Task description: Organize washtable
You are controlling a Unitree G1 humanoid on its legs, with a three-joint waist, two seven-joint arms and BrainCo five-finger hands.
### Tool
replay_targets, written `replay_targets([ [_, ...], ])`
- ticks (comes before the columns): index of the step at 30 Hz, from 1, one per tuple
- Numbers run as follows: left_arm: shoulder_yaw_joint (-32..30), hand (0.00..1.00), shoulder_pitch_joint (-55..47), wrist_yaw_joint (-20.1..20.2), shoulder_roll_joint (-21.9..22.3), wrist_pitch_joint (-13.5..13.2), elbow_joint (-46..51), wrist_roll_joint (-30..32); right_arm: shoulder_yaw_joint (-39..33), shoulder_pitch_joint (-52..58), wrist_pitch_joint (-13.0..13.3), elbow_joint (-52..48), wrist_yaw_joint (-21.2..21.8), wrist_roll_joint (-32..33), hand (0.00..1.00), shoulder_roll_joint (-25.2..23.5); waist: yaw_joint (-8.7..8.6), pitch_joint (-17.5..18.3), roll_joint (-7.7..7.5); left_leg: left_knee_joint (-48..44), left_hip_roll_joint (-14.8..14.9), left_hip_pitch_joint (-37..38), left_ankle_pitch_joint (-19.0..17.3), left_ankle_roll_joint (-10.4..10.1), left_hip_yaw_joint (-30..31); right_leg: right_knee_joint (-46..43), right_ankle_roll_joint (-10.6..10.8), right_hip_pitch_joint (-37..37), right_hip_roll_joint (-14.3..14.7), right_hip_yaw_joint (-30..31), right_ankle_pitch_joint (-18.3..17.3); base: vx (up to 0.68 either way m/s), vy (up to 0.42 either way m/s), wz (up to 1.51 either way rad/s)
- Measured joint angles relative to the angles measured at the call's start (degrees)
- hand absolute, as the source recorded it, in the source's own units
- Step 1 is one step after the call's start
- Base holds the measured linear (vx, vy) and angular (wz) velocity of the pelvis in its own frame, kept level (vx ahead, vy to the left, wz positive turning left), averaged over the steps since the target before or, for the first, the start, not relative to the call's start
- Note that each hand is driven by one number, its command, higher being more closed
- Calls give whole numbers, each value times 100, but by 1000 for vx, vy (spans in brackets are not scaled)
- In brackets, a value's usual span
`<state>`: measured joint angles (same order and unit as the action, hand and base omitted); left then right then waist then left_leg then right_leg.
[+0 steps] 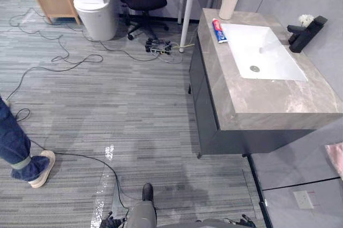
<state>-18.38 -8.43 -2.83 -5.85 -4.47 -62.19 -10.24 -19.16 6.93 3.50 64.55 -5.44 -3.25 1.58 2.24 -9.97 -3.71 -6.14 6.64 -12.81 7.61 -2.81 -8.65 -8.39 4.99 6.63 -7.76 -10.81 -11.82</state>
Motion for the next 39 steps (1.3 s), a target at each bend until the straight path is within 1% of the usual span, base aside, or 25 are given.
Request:
replay_targets([
  [2, -226, 0, -59, -14, 146, -12, 17, -128, 0, 23, -3, -12, -34, 42, 0, 26, 60, -44, 62, -313, 106, -180, -38, 17, -152, 1, -7, -46, 15, 36, -8, -167, 58, -5],
  [4, -512, 0, -221, -69, 282, -10, 20, -315, 4, -12, 2, 36, -83, 42, 0, 105, 129, -38, 104, -1183, 210, -494, -346, 355, -226, 68, 42, -126, -21, 276, -38, -78, 129, -48],
  [6, -754, 0, -445, -138, 304, -3, 18, -450, 11, 1, 0, 54, -87, 40, 0, 170, 190, 5, 204, -2092, 447, -760, -1033, 279, -278, 216, 42, -188, -54, 621, -35, 45, 266, -95],
  [7, -895, 0, -550, -170, 287, -12, 11, -520, 4, 1, -9, 95, -90, 41, 0, 176, 206, 73, 226, -2075, 367, -777, -1375, 346, -499, 313, 11, -224, -208, 776, -14, 93, 306, -89],
  [9, -873, 0, -491, -240, 275, -83, 18, -549, -82, 21, -8, 169, -83, 49, 0, 92, 164, 267, 40, -1803, 122, -822, -1443, 311, -855, -53, 60, -586, -494, 798, 48, 160, 284, -40],
  [12, -862, 0, -312, -231, 288, -116, 144, -564, -252, 21, -29, 171, 16, 51, 0, 73, 207, 317, 80, -1131, -218, -444, -1437, 318, -1204, -1762, 32, -807, -525, 887, 471, 203, 248, -18],
  [16, -870, 0, -316, -234, 259, -106, 138, -584, -257, 36, -18, 150, 72, 183, 0, 93, 195, 358, 112, -745, -497, -104, -1431, 316, -1342, -2609, -35, -870, -534, 803, 720, 70, 220, -39],
  [19, -885, 0, -218, -235, 213, -98, 136, -586, -313, 105, 7, 128, 70, 390, 0, 113, 177, 350, 280, 3, -605, 242, -1064, 490, -1338, -2617, -104, -1042, -41, 570, 147, -9, 157, -39],
  [20, -891, 0, -124, -230, 206, -92, 130, -585, -332, 151, 27, 66, 71, 470, 0, 129, 167, 325, 404, 442, -613, 398, -914, 515, -1296, -2495, -224, -1169, 346, 448, -244, -80, 127, -25],
  [21, -894, 0, 97, -221, 194, -82, 107, -569, -333, 178, 41, 2, 70, 548, 0, 183, 96, 290, 512, 900, -632, 518, -1051, 420, -1252, -2128, -463, -1343, 853, 462, -423, -86, 131, -11],
  [22, -959, 0, 227, -217, 170, -70, 89, -523, -325, 184, 40, -3, 68, 551, 0, 94, 7, 339, 307, 871, -785, 543, -1230, 465, -1290, -1838, -518, -1438, 899, 493, -510, -63, 93, 26],
  [23, -1237, 0, 487, -216, 5, -72, 98, -479, -306, 238, 113, -23, 76, 551, 0, -71, -158, 92, -150, -1337, -802, 212, -1626, 1547, -1672, -1547, -425, -1533, 642, 622, -785, -77, 1, -17],
  [24, -1351, 0, 483, -234, 115, -68, 69, -449, -304, 327, 103, 4, 82, 546, 0, 43, -159, -42, 226, -1633, -297, 694, -2728, 766, -1189, -1705, -483, -1645, 1062, 573, -722, -186, 23, -33],
  [25, -1413, 0, 534, -245, 83, -28, -9, -391, -354, 247, 38, 112, 47, 568, 0, -33, -173, -164, 84, -1673, -475, 840, -2655, 608, -1104, -2029, -594, -1730, 1014, 820, -588, -242, 34, -77],
  [27, -1334, 0, 697, -195, 226, 10, -12, -107, -466, 601, -63, 151, 80, 613, 0, -126, -343, -51, 237, -664, -612, 1285, -2393, 612, -1118, -1627, -381, -2036, 1192, 789, -410, -141, 53, -12],
  [28, -1347, 0, 720, -162, 279, 13, -3, -33, -470, 671, -72, 164, 61, 613, 0, -144, -386, -33, 282, -491, -619, 1352, -2336, 554, -1074, -1437, -401, -2104, 1228, 809, -271, 65, -13, 38],
  [30, -1441, 0, 617, -78, 494, 15, 208, 87, -734, 910, -167, 160, 65, 612, 0, -276, -443, 156, 311, -448, -532, 1356, -2314, 531, -862, -1315, -682, -2168, 1227, 915, -37, 231, -72, 59],
  [31, -1644, 0, 433, -56, 582, 30, 209, 142, -952, 1045, -201, 44, 77, 600, 0, -405, -468, 338, 280, -917, -413, 1323, -2547, 331, -738, -1027, -674, -1832, 1101, 856, -13, 345, -114, 69],
  [32, -1752, 0, 401, -55, 628, 47, 225, 143, -956, 1127, -205, -115, 79, 586, 0, -425, -428, 339, 327, -1627, -216, 1119, -2735, 254, -752, -880, -732, -1711, 1061, 568, 276, 386, -125, 64],
  [33, -1841, 0, 370, -56, 689, 72, 255, 140, -917, 1193, -212, -298, 94, 576, 0, -391, -396, 321, 414, -2823, 143, 715, -2877, 218, -729, -1036, -886, -1650, 1164, 455, 197, 349, -77, 18],
  [34, -1841, 0, 211, -50, 717, 138, 261, 139, -901, 1204, -203, -531, 53, 589, 0, -361, -283, 312, 473, -3848, 421, 399, -2653, 194, -769, -1230, -907, -1527, 1265, 491, -25, 352, -63, -7],
  [35, -1828, 0, 133, -54, 724, 160, 259, 139, -894, 1160, -161, -574, 46, 602, 0, -321, -264, 362, 453, -4138, 477, 337, -2514, 163, -742, -1255, -872, -1459, 1291, 544, -67, 460, -39, -38],
  [37, -1741, 0, -56, -57, 739, 168, 257, 131, -623, 788, 4, -703, 33, 695, 0, -219, -116, 513, 372, -5027, 676, 150, -1715, 132, -842, -996, -921, -1063, 1349, 1002, -97, 452, 26, -74],
  [38, -1725, 0, -83, -45, 741, 158, 239, 121, -532, 690, 49, -728, 44, 728, 0, -192, -94, 555, 338, -5221, 745, 49, -1751, 112, -894, -904, -949, -935, 1347, 1110, -73, 473, 100, -93],
  [39, -1736, 0, -113, -59, 715, 145, 153, 106, -477, 464, 102, -742, 27, 800, 0, -156, -105, 573, 325, -5139, 794, 0, -2047, 185, -910, -716, -964, -729, 1303, 1329, -43, 465, 141, -90],
])
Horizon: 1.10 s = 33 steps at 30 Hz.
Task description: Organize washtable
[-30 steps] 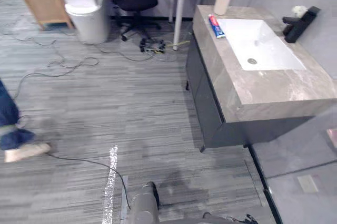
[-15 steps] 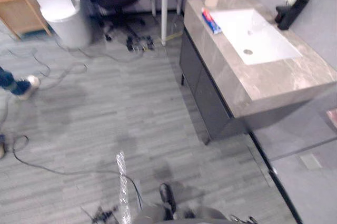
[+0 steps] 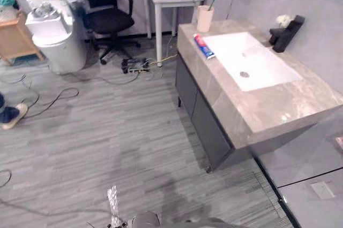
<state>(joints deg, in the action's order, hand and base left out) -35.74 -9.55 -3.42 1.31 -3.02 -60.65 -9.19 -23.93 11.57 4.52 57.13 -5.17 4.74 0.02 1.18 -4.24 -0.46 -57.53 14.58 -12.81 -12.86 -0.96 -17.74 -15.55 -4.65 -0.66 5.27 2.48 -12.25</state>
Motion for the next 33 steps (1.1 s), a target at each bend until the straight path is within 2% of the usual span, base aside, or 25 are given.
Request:
replay_targets([
  [2, 10, 0, -14, 2, -24, -3, -25, -37, 89, -278, 43, -3, -14, 139, 0, 1, -18, -37, -90, 526, 14, -115, -348, -41, -44, 159, 0, 218, -170, 452, 0, 467, 213, -86],
  [3, 37, 0, -16, -1, -76, -7, -44, -37, 205, -413, 45, 18, -14, 165, 0, -30, -15, -37, -191, 1274, -141, -280, -450, -100, 10, 196, 2, 314, -464, 864, -1, 308, 205, -70],
  [4, 77, 0, -27, -17, -93, -8, -54, -35, 214, -456, 52, 32, -10, 164, 0, -21, -16, -37, -236, 1706, -222, -320, -430, -133, 30, 194, 5, 342, -598, 1008, -2, 363, 278, -81],
  [5, 199, 0, -58, -50, -96, -14, -58, -36, 248, -483, 66, 42, -11, 164, 0, -24, -12, -29, -249, 2565, -316, -304, -292, -320, 98, 180, 100, 352, -744, 1132, 23, 262, 257, -88],
  [6, 244, 0, -83, -57, -67, -19, -69, -36, 375, -479, 78, 36, -9, 163, 0, 17, 1, -8, -126, 4108, -355, -103, 431, -500, 384, 181, 419, 338, -810, 1361, 56, 343, 356, -106],
  [7, 238, 0, -128, -59, -9, -17, -82, -37, 459, -464, 80, 23, -4, 163, 0, 67, 4, 15, 13, 4856, -245, 45, 1052, -549, 518, 225, 542, 347, -745, 1475, 24, 380, 458, -166],
  [8, 225, 0, -254, -81, 125, -11, -139, -37, 496, -443, 117, -3, 6, 156, 0, 138, -22, 119, 317, 5365, 99, 220, 2134, -693, 466, 387, 823, 362, -645, 1636, -55, 374, 474, -193],
  [9, 219, 0, -122, -149, -118, -6, -216, -37, 752, -446, 107, 64, 0, 143, 0, -27, -28, 86, -11, 5293, 51, 281, 2198, -834, 108, 390, 990, 137, -814, 1649, -70, 328, 388, -200],
  [11, 234, 0, -6, -195, -273, -68, -168, -37, 861, -385, 133, 62, -34, 142, 0, -26, -70, 90, -75, 4930, 357, 378, 1780, -821, -137, 553, 943, 9, -514, 1644, 95, 175, 97, -181],
  [12, 227, 0, 103, -199, -371, -80, -170, -36, 867, -373, 139, 56, -110, 137, 0, 6, -52, 79, -182, 4285, 526, 364, 1461, -820, -292, 766, 776, 78, -461, 1593, 363, 108, -6, -188],
  [13, 188, 0, 123, -198, -383, -103, -170, -35, 892, -385, 140, 46, -124, 137, 0, 30, -21, 66, -199, 3775, 670, 290, 1323, -768, -319, 830, 797, 157, -458, 1704, 427, 39, -27, -201],
  [14, 80, 0, 110, -189, -317, -126, -182, -7, 955, -387, 167, -3, -134, 123, 0, 62, -28, 127, -209, 3522, 815, 199, 907, -961, -273, 890, 862, 188, -390, 2026, 488, -11, 9, -209],
  [15, -57, 0, 111, -192, -138, -114, -193, 39, 934, -380, 181, -8, -137, 105, 0, 241, -21, 156, 58, 3921, 892, 371, 989, -868, -284, 957, 868, 129, -238, 2267, 490, -46, 61, -206],
  [16, -71, 0, 108, -192, -70, -107, -226, 63, 921, -417, 172, 59, -139, 87, 0, 311, -10, 159, 104, 3908, 964, 486, 870, -997, -415, 1005, 868, 125, -225, 2401, 490, -47, 119, -157],
  [17, -71, 0, 129, -192, -20, -65, -285, 91, 916, -441, 153, 90, -149, 84, 0, 350, -72, 210, 124, 4044, 877, 669, 891, -967, -629, 1015, 976, 87, -310, 2515, 549, -50, 122, -135],
  [20, 78, 0, 184, -174, -121, -2, -264, 165, 807, -308, 138, 103, -131, 88, 0, 255, -57, 301, -83, 4708, 383, 1005, 961, -968, -1288, 1072, 1151, -372, -756, 2530, 491, -87, 103, -98],
  [21, 303, 0, 243, -172, -228, 8, -263, 270, 760, -316, 129, 101, -129, 92, 0, 153, -53, 242, -186, 4909, 112, 1158, 994, -925, -1535, 1052, 1231, -569, -1032, 2301, 614, -90, 116, -66],
  [22, 407, 0, 247, -176, -270, 11, -264, 309, 649, -319, 128, 99, -113, 126, 0, 108, -71, 215, -179, 4991, 48, 1218, 995, -924, -1597, 1010, 1304, -564, -1085, 2298, 674, -56, 119, -62],
  [23, 518, 0, 278, -171, -316, 15, -263, 334, 570, -311, 126, 112, -113, 163, 0, 70, -82, 183, -213, 5082, 21, 1325, 993, -928, -1696, 887, 1290, -583, -1088, 2249, 739, -4, 65, -45],
  [25, 666, 0, 317, -158, -358, -7, -260, 342, 607, -384, 127, 213, -76, 205, 0, 71, -53, 130, -157, 5285, 37, 1592, 990, -930, -1848, 639, 1043, -662, -910, 1772, 1002, 17, 86, -53],
  [26, 704, 0, 350, -148, -353, -15, -260, 340, 635, -382, 133, 216, -69, 199, 0, 106, -53, 92, -93, 5397, 13, 1656, 989, -930, -1791, 643, 987, -661, -875, 1521, 1110, -2, 104, -33],
  [27, 802, 0, 397, -137, -333, -43, -259, 339, 686, -381, 137, 227, -63, 191, 0, 110, -41, 99, -132, 5573, -83, 1657, 988, -928, -1594, 694, 919, -659, -867, 1242, 1230, -14, 57, -18],
  [29, 962, 0, 401, -50, -335, -74, -263, 336, 716, -369, 140, 253, 2, 173, 0, 95, -27, 137, -209, 5777, -226, 1659, 1002, -924, -1353, 930, 951, -663, -879, 1056, 1417, 17, 73, -21],
  [31, 1068, 0, 402, -31, -394, -88, -254, 348, 732, -374, 138, 308, 33, 162, 0, 76, -31, 162, -299, 5878, -358, 1633, 1110, -778, -1256, 1176, 972, -642, -975, 1033, 1455, 84, 43, -11],
  [33, 1083, 0, 403, -24, -383, -105, -249, 386, 665, -374, 130, 346, 45, 156, 0, 133, -30, 116, -236, 5865, -394, 1642, 1097, -703, -960, 1245, 972, -580, -1016, 994, 1455, 111, -28, 8],
])
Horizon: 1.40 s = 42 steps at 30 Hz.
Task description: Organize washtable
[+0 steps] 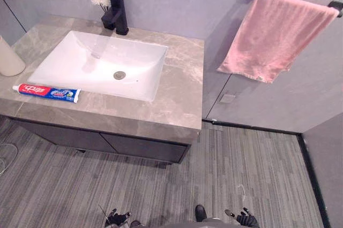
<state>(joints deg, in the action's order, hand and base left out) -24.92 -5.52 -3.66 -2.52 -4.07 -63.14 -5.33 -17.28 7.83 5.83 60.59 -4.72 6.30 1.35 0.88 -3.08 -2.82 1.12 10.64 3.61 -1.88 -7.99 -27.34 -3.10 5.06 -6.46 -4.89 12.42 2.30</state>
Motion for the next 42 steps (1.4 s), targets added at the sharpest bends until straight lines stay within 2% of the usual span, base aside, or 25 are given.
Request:
replay_targets([
  [4, -1, 0, 15, -2, 79, -8, 2, -6, -74, 11, -8, 163, 32, -4, 0, 145, 2, -30, 142, 1, 0, 3, -7, 8, 361, 107, 0, 222, -57, -287, 0, 60, -17, 30],
  [5, 420, 0, 36, 239, 48, -85, -167, -61, 24, 208, -17, 547, 225, 9, 0, 151, -5, 190, -29, 418, -378, 189, 119, 107, 1308, 355, 227, 528, -324, -779, -371, 26, -6, 14],
  [15, 394, 0, 33, 219, 18, -88, -166, -235, -263, 274, -18, 562, 232, 248, 0, 86, -17, 164, -40, 411, -377, 148, 119, 107, 1408, 296, 206, 522, -332, -918, -408, 2, -3, 5],
  [18, 150, 0, 46, 214, 53, -93, -76, -378, -475, 215, -18, 578, 232, 412, 0, 91, -7, -65, -52, 55, -346, 164, -85, 100, 1447, -190, 168, 499, -335, -930, -664, 6, -8, 7],
  [20, -53, 0, -5, 192, 67, -140, 76, -507, -493, 146, -9, 544, 223, 555, 0, 196, -4, -213, -34, -1188, -156, -326, -726, 96, 1431, -796, 202, 322, -329, -932, -969, -60, -34, -6],
  [22, -61, 0, -16, 120, 59, -141, 78, -600, -494, 143, 7, 467, 220, 686, 0, 234, -7, -225, 19, -1469, -59, -495, -800, 129, 1437, -922, 237, 210, -345, -936, -1033, -47, -30, 0],
  [24, -61, 0, -5, 90, 65, -146, 105, -764, -493, 120, 15, 318, 221, 765, 0, 237, -12, -266, 8, -1803, 2, -762, -800, 129, 1477, -995, 211, 75, -402, -966, -1076, -35, 5, 14],
  [25, -87, 0, -1, 90, 51, -144, 178, -814, -491, 93, 18, 316, 219, 764, 0, 231, -15, -334, -31, -2306, 20, -1018, -798, 126, 1517, -1008, 169, 83, -476, -986, -1168, -123, 6, 25],
  [26, -181, 0, 10, 85, 35, -164, 239, -861, -488, 38, 10, 324, 217, 759, 0, 243, -5, -465, -110, -2841, 54, -1447, -1039, 129, 1717, -1087, 189, 129, -553, -989, -1291, -116, 22, 21],
  [28, -210, 0, -95, 42, 25, -150, 197, -877, -487, 2, 12, 325, 216, 757, 0, 337, -23, -494, 29, -2653, 237, -1685, -1078, 110, 2038, -1208, 291, 122, -612, -966, -1411, -86, 103, -8],
  [30, -255, 0, -391, -39, 70, -146, 170, -877, -485, -133, 11, 325, 225, 706, 0, 544, -6, -476, 248, -2507, 664, -1828, -1067, 95, 2332, -1463, 542, 38, -643, -711, -1587, 26, 300, -50],
  [31, -283, 0, -457, -42, 76, -140, 165, -876, -487, -190, 10, 328, 224, 704, 0, 575, 2, -468, 269, -2570, 738, -1858, -1014, 4, 2317, -1525, 625, 16, -677, -623, -1644, 96, 433, -56],
  [32, -310, 0, -516, -60, 64, -125, 153, -875, -498, -201, 12, 332, 224, 700, 0, 591, 8, -444, 218, -3085, 692, -1989, -1050, -350, 2151, -1523, 663, 0, -844, -449, -1674, 92, 405, -52],
  [33, -377, 0, -529, -66, 60, -129, 156, -874, -533, -224, 10, 336, 223, 696, 0, 598, 44, -420, 182, -3418, 660, -2084, -1253, -279, 2048, -1447, 656, -8, -927, -368, -1670, 124, 536, -77],
  [34, -457, 0, -583, -73, 66, -126, 146, -866, -563, -298, 8, 353, 245, 659, 0, 542, 35, -348, 192, -3958, 620, -2210, -1709, -126, 1868, -1144, 456, 40, -1091, -283, -1524, 133, 548, -89],
  [35, -440, 0, -561, -81, 57, -126, 72, -863, -633, -304, 10, 365, 254, 658, 0, 450, -7, -284, 146, -4267, 557, -2273, -2027, 42, 1630, -961, 512, 15, -1243, -251, -1052, 121, 531, -96],
  [36, -415, 0, -503, -99, 48, -122, 36, -836, -696, -301, 16, 361, 256, 657, 0, 380, -10, -255, 126, -4369, 518, -2285, -2167, 145, 1450, -952, 570, -122, -1340, -227, -713, 76, 525, -100],
  [37, -293, 0, -429, -108, 46, -126, 37, -707, -747, -307, -6, 378, 236, 666, 0, 298, 16, -192, 187, -4398, 493, -2287, -2298, 310, 1160, -940, 109, -360, -1370, -166, -162, 49, 560, -105],
  [38, -14, 0, -390, -93, 17, -148, 102, -580, -734, -350, -21, 376, 219, 723, 0, 210, -9, -140, 270, -4263, 458, -2250, -2322, 408, 874, -892, -542, -618, -1371, -199, 435, 58, 686, -100],
  [39, 136, 0, -353, -57, 1, -158, 126, -518, -703, -336, -23, 374, 214, 773, 0, 160, -29, -119, 327, -4120, 457, -2176, -2285, 541, 663, -958, -646, -734, -1360, -242, 547, 66, 554, -75],
  [40, 292, 0, -279, -34, -61, -158, 187, -506, -706, -281, -29, 343, 222, 892, 0, 135, -33, -113, 332, -3891, 391, -2014, -2216, 667, 524, -1179, -520, -787, -1295, -262, 493, 64, 463, -55],
  [41, 441, 0, -218, -16, -156, -193, 244, -493, -633, -204, -28, 328, 219, 897, 0, 143, -23, -84, 359, -3450, 261, -1759, -2111, 841, 380, -1355, -248, -751, -1076, -362, 295, 58, 372, -47],
  [42, 535, 0, -179, -1, -240, -236, 298, -400, -544, -164, 0, 316, 230, 899, 0, 131, -38, -71, 367, -3029, 135, -1528, -1968, 932, 281, -1394, -16, -623, -815, -468, 78, 55, 349, -37],
])
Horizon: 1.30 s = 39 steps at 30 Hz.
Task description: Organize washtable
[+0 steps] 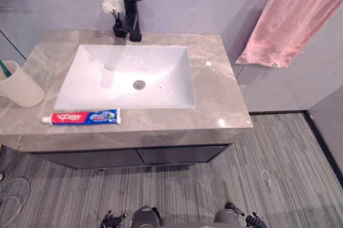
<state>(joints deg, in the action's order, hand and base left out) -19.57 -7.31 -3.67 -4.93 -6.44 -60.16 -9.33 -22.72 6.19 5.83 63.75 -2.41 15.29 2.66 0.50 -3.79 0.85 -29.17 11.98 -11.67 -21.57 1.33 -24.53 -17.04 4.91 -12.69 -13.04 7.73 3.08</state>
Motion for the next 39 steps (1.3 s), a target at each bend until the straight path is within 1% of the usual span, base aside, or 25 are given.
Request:
replay_targets([
  [1, 24, 0, 10, 8, -17, -32, 2, 40, 65, 17, 9, -3, 1, 0, 0, 5, -2, 0, 0, 218, -74, 113, 78, 47, -62, 5, 68, 49, 136, -27, -99, 39, 304, -31],
  [3, 198, 0, 34, 96, -21, -46, -22, 125, 130, 32, 34, -37, 17, 4, 0, -2, 7, -9, -11, 1068, -527, 515, 369, 224, -229, -84, 52, 64, 649, -176, -762, 28, 293, -30],
  [4, 198, 0, 39, 116, 4, -31, -64, 167, 125, 39, 34, -33, 16, 22, 0, 0, 8, -19, 3, 1259, -630, 619, 426, 251, -238, -124, 47, 66, 820, -150, -920, 32, 217, -6],
  [5, 199, 0, 40, 125, 40, -3, -122, 300, 108, 52, 36, -27, 16, 100, 0, 19, -18, -41, 12, 1656, -826, 917, 561, 314, -255, -159, 2, 70, 1314, -25, -1140, 40, 106, 13],
  [6, 198, 0, 35, 127, 65, 0, -122, 341, 107, 64, 37, -15, 15, 104, 0, 21, -39, -64, 25, 1778, -900, 1033, 611, 325, -251, -138, -7, 70, 1533, 40, -1145, 78, 112, 37],
  [7, 226, 0, 8, 148, 105, -1, -119, 446, 77, 105, 29, 22, 16, 88, 0, 6, -88, -118, 58, 1890, -1075, 1210, 641, 318, -184, 38, -255, 87, 1815, 55, -1108, 113, 100, 44],
  [8, 248, 0, 5, 173, 194, 10, -140, 542, 48, 125, 27, 32, 12, 83, 0, 32, -113, -130, 36, 1871, -1160, 1310, 639, 316, -44, 8, -591, 167, 1757, -80, -1119, 146, 117, 53],
  [10, 218, 0, -4, 254, 253, 41, -114, 562, -177, 144, 30, 36, 17, 88, 0, 20, -97, -148, 126, 1576, -1203, 1283, 630, 296, 237, 90, -550, 349, 1672, -112, -1162, 119, 88, 30],
  [13, -69, 0, 7, 255, 353, 27, -88, 533, -287, 128, 13, 56, 5, 16, 0, 23, 70, -181, 75, 264, -1159, 679, 636, -180, 628, 406, -497, 590, 1440, -86, -1058, 118, 63, 3],
  [15, -138, 0, -76, 251, 370, 27, -117, 520, -294, -16, 20, 41, -10, -5, 0, 28, 194, -209, 58, -334, -897, 481, 447, -253, 665, 662, -450, 718, 1370, 129, -934, 65, 112, -44],
  [17, -133, 0, -167, 253, 349, 28, -118, 491, -43, -217, 78, -27, -4, 38, 0, 84, 191, -212, 49, -412, -217, 451, 353, -240, 781, 760, -342, 717, 1262, 340, -853, 39, 148, -50],
  [19, -126, 0, -148, 237, 335, -5, -122, 493, 103, -274, 118, -174, -8, 62, 0, 122, 183, -206, 34, 42, 144, 465, 408, -333, 981, 768, -129, 616, 1045, 439, -836, 3, 293, -20],
  [20, -112, 0, -146, 226, 332, -16, -126, 499, 132, -277, 170, -227, -7, 62, 0, 153, 157, -203, 40, 556, 329, 588, 562, -503, 1058, 742, 43, 526, 876, 452, -843, -23, 483, -6],
  [21, -60, 0, -142, 204, 375, -17, -133, 506, 141, -273, 209, -238, -8, 61, 0, 224, 117, -192, 82, 1163, 448, 725, 939, -820, 1189, 712, 265, 462, 731, 446, -882, -32, 402, -1],
  [22, -50, 0, -130, 190, 385, -16, -144, 509, 146, -283, 208, -223, -8, 59, 0, 303, 113, -154, 126, 1331, 295, 797, 897, -1127, 1332, 702, 386, 432, 656, 474, -893, -36, 421, 7],
  [23, 26, 0, -105, 180, 248, -12, -127, 507, 226, -269, 195, -203, -8, 58, 0, 221, 64, -191, -54, 1372, 22, 798, 923, -1032, 1338, 672, 489, 424, 387, 407, -898, -27, 363, 24],
  [25, 304, 0, -77, 103, 93, -19, -98, 501, 335, -60, 157, -190, 10, 46, 0, 96, 29, -136, -179, 1253, -252, 745, 863, -874, 1343, 571, 522, 450, 112, 38, -847, -18, 272, 22],
  [26, 431, 0, -48, 98, -1, -26, -94, 493, 333, 31, 133, -146, 10, 37, 0, 2, 29, -85, -256, 1084, -399, 721, 793, -794, 1331, 600, 720, 503, -67, -57, -696, -23, 179, 2],
  [31, 953, 0, 128, 106, -124, -61, -113, 485, 294, 107, 106, -70, 3, -7, 0, -117, 8, 3, -343, 1088, -515, 743, 637, -679, 1201, 925, 797, 517, -243, -142, -141, -90, 147, -17],
  [32, 1031, 0, 152, 105, -151, -65, -118, 488, 286, 107, 114, -86, -8, -8, 0, -121, 13, -4, -320, 1115, -517, 731, 636, -676, 1165, 948, 781, 473, -238, -141, -53, -133, 60, -36],
  [35, 1279, 0, 232, 105, -138, -72, -169, 507, 300, 91, 116, -208, -111, 0, 0, -94, 15, -16, -202, 1192, -462, 616, 630, -607, 931, 925, 285, 165, -107, -356, 376, -147, 54, -50],
  [36, 1259, 0, 209, 105, -82, -67, -215, 506, 364, 72, 110, -206, -158, -15, 0, -2, 30, 9, -91, 1426, -394, 713, 735, -475, 784, 1120, 243, 122, 51, -513, 903, -86, 45, -51],
  [37, 1247, 0, 199, 106, -66, -72, -238, 506, 412, 44, 107, -209, -171, -13, 0, 33, 30, 1, -35, 1536, -340, 776, 844, -389, 712, 1117, 187, 126, 128, -552, 959, -83, 56, -41],
  [38, 1227, 0, 167, 114, -36, -57, -244, 505, 494, 12, 109, -221, -206, -17, 0, 63, -22, -44, 43, 1666, -293, 869, 957, -375, 653, 382, 82, 43, 263, -672, 378, -23, 30, -5],
  [39, 1217, 0, 158, 114, -46, -49, -244, 503, 548, 36, 105, -209, -241, -21, 0, 71, -13, -41, 12, 1727, -297, 936, 1011, -406, 662, -61, 85, 40, 327, -758, 22, 0, 2, 8],
])
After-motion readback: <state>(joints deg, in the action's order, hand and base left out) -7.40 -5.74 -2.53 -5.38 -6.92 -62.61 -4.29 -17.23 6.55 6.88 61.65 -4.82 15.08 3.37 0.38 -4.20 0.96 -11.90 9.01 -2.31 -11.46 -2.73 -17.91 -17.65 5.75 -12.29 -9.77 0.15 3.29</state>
